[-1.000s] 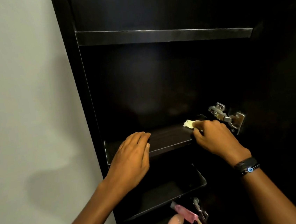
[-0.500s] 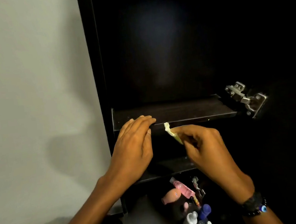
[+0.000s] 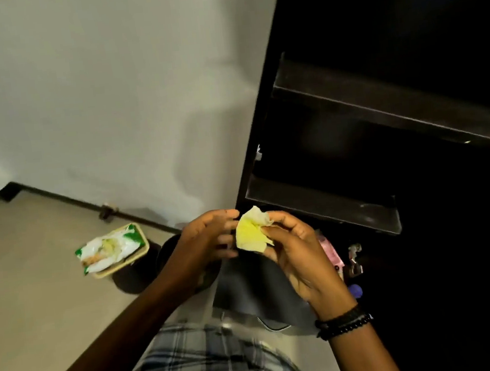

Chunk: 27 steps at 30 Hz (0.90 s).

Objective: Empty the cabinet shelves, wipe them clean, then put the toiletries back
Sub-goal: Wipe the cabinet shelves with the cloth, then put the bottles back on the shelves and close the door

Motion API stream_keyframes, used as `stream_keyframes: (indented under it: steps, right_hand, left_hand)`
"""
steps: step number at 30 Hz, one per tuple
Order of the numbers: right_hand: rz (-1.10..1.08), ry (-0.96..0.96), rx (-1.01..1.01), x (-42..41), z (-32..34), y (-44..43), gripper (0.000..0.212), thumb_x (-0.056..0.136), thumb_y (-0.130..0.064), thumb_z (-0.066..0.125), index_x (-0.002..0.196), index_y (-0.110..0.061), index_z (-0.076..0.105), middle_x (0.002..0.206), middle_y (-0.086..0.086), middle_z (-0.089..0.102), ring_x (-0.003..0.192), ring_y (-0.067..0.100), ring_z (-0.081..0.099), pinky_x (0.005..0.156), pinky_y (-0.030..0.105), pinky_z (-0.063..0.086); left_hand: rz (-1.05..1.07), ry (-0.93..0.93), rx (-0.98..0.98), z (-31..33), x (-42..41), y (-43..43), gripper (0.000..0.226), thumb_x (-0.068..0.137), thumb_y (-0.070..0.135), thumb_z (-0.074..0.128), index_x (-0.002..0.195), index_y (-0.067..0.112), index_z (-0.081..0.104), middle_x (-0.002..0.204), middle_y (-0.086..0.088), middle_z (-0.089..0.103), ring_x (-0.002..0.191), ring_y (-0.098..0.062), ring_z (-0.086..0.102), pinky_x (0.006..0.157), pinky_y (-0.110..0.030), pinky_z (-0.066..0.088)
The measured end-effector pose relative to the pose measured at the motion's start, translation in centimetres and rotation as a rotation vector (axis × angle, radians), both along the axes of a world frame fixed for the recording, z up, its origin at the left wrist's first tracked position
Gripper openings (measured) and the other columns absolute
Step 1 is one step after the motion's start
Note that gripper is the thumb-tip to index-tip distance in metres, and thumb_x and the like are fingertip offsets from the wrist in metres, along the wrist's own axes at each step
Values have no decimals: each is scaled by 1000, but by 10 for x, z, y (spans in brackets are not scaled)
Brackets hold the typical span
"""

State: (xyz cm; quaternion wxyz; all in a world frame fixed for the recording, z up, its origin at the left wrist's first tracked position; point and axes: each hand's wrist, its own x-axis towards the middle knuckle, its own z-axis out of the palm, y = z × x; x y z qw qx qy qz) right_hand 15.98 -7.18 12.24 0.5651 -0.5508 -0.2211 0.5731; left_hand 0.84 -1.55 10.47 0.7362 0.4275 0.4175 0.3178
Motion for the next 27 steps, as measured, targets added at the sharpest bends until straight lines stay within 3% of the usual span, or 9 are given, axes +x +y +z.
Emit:
stream_keyframes:
  steps: [2,5,9,13,17,20,22,27]
  right_hand:
    - [66,22,-37,-9,-16,2,23,91,4,50,86,-7,69,90,10,71,87,21,68,73,27,59]
    - [159,7,-73,-23,-37,5,25,87,6,49,82,-2,72,95,15,72,94,27,68,86,32,55]
    - [270,-30,-114,-40,-59,15,22,89,-2,51,98,7,70,103,22,70,98,30,66,92,38,51]
    - [291,-129,-192,-60,-87,36,20,89,-1,61,108,-3,67,98,17,73,91,28,70,83,37,58]
    - [303,-256,-269,-84,-114,62,19,84,1,67,100,-9,68,84,11,73,72,16,70,62,23,58]
    - [268,-365,-326,-105,-143,88,15,80,3,71,93,-6,71,79,13,70,61,9,65,55,17,52]
    - [202,-397,-387,-117,-166,104,14,79,6,70,90,-2,70,76,12,69,57,9,64,56,18,53]
    - [0,-435,-577,-140,-228,151,16,75,7,70,83,-7,70,87,19,71,75,27,67,72,35,59]
  left_hand:
    - [-21,-49,-136,-6,-13,-5,40,91,37,47,113,7,62,101,-16,70,87,-28,69,65,-35,57]
    - [21,10,-167,-20,-31,-11,31,89,32,57,107,8,66,98,-16,71,87,-30,70,66,-37,57]
    - [96,101,-156,-43,-54,-9,25,75,10,72,98,5,68,93,-14,72,84,-27,71,67,-35,59]
    - [150,208,-149,-69,-77,9,17,75,-7,69,90,2,68,89,-19,69,80,-27,70,72,-35,60]
    - [141,280,-141,-92,-97,34,18,76,-12,66,88,2,68,90,-18,68,76,-25,69,67,-30,60]
    - [166,337,-167,-112,-116,56,21,77,-12,65,93,1,66,93,-14,65,73,-18,64,59,-20,56]
    - [161,389,-173,-127,-129,68,21,78,-9,65,95,3,66,94,-13,64,74,-16,62,60,-21,55]
    - [81,493,-189,-163,-149,102,25,78,-8,63,102,0,64,97,-16,62,82,-18,61,65,-23,53]
